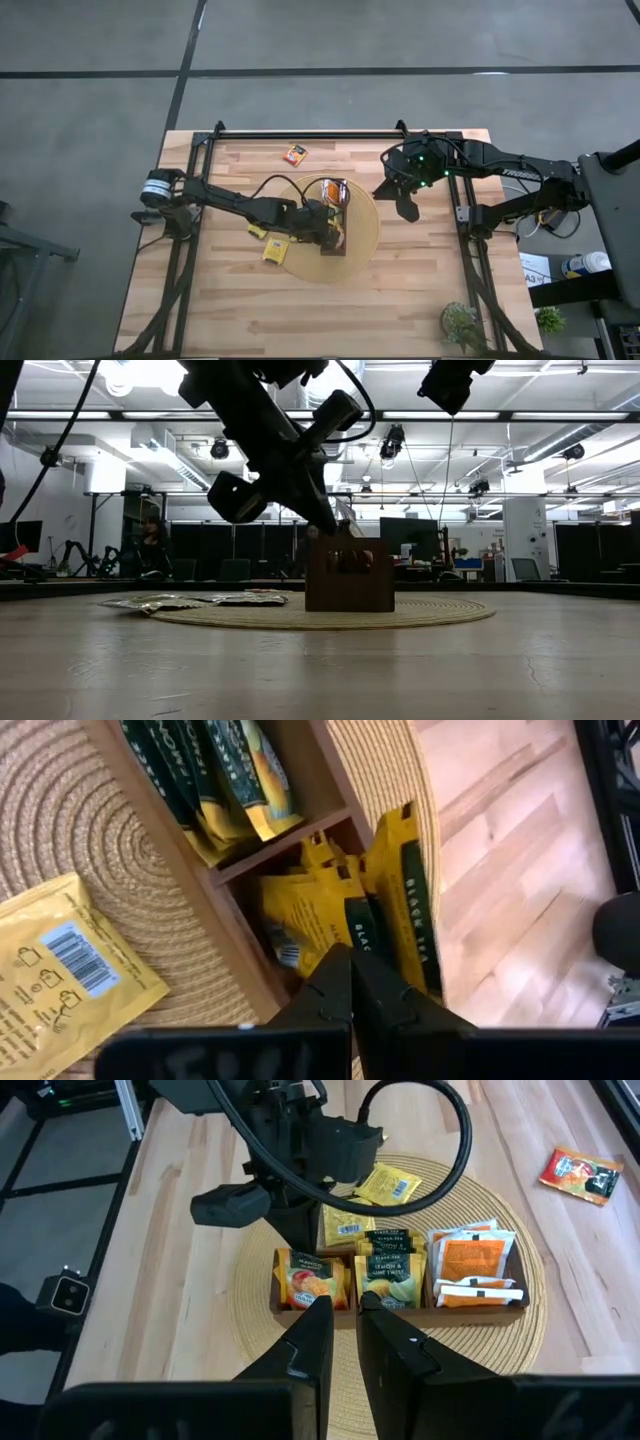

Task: Pick & Place Tea
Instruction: Adjust the orange tea bags in the wooden organizer

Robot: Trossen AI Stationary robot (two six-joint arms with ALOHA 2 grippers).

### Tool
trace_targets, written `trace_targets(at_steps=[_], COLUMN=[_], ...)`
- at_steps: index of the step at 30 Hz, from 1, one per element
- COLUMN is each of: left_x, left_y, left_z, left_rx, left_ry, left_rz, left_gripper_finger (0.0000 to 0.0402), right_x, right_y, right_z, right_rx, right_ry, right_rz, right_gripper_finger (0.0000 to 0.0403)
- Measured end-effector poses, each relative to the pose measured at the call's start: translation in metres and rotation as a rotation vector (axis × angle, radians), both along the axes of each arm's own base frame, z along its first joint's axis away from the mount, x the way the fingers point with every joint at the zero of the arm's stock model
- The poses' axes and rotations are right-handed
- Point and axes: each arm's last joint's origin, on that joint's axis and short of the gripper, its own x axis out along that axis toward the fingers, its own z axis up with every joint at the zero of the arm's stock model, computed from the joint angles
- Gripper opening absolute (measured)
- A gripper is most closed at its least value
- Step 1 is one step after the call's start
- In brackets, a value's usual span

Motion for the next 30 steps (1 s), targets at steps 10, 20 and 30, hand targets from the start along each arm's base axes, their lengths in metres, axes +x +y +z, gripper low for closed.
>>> trace_targets(at_steps=[10,20,30], left_x=[-0.001,0.001,0.000], left_y=[0.000,-0.001,-0.001], left_z=[0.001,0.003,0.003], left_rx=[-0.013,-0.016,-0.015], left_ry=[0.017,0.006,0.007], left_rz=[0.010,0.009,0.009], left_gripper_finger=[0.0000,0.0000,0.0000], right_x=[0.000,0.004,0.012], right_y=[0.000,0.000,0.010], right_z=[0.000,-0.019,-0.068], right_rx=[-0.011,0.048,0.101], right_ry=[-0.002,0.095,0.089], right_rz=[0.009,-0.026,-0.034], right_gripper_finger=[0.0047,0.0035,0.0008])
